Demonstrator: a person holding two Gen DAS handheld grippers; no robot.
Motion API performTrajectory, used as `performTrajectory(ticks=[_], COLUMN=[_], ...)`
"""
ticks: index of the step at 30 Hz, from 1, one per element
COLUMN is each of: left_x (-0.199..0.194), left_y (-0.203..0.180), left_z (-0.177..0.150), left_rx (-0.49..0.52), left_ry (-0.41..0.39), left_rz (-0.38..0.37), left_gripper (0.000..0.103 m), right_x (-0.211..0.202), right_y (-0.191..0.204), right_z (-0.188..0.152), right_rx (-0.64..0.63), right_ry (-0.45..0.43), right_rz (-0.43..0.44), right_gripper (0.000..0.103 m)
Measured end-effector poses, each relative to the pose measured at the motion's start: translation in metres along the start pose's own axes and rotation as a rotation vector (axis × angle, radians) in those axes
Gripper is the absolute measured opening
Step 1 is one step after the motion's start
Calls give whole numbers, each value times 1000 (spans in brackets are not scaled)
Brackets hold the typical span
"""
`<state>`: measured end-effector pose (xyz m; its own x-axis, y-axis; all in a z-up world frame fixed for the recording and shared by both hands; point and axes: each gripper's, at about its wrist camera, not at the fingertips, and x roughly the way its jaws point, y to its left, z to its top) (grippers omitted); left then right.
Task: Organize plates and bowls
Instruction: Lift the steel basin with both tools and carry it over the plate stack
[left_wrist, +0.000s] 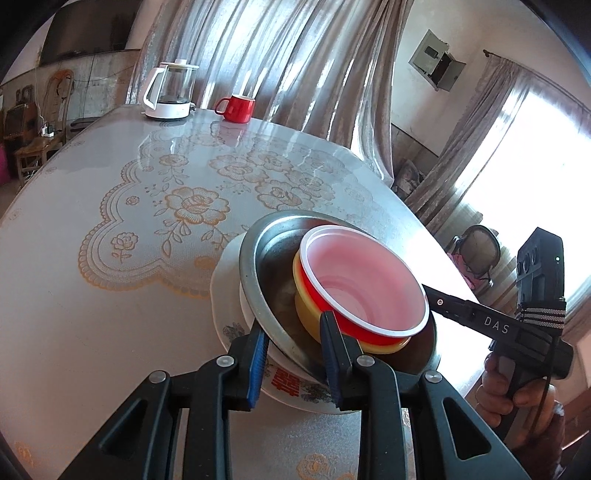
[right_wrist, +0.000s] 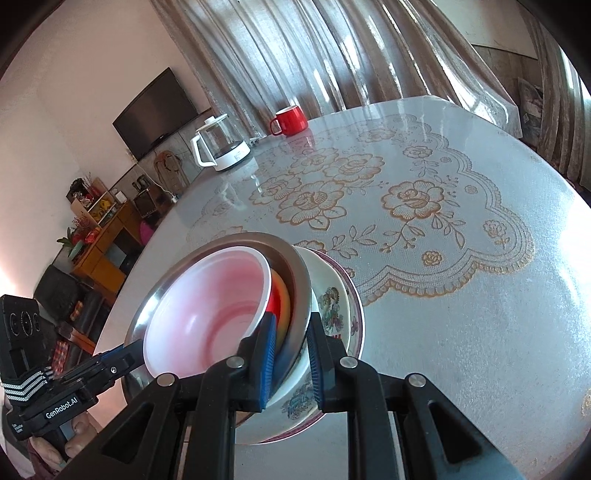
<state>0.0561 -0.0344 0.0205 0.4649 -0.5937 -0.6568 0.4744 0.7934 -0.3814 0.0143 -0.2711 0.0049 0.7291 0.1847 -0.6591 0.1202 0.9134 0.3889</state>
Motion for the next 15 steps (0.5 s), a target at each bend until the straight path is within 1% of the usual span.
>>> performTrajectory(ticks=[4, 8, 10, 15], left_x=[2, 9, 10, 2], left_y=[-1, 1, -2, -2], left_z=[-1, -1, -2, -6], left_rx=[1, -23, -11, -4], left_ry=[10, 37, 36, 42], left_rz=[-9, -21, -14, -25], left_gripper=[28, 28, 28, 28], right_x=[1, 0, 0, 6], right_y=[-2, -3, -5, -7], right_z=[0, 0, 0, -3], right_rx=[-1, -4, 4, 14], right_ry=[0, -2, -1, 32], right_rz=[-6, -12, -15, -24], right_gripper=[16, 16, 16, 16])
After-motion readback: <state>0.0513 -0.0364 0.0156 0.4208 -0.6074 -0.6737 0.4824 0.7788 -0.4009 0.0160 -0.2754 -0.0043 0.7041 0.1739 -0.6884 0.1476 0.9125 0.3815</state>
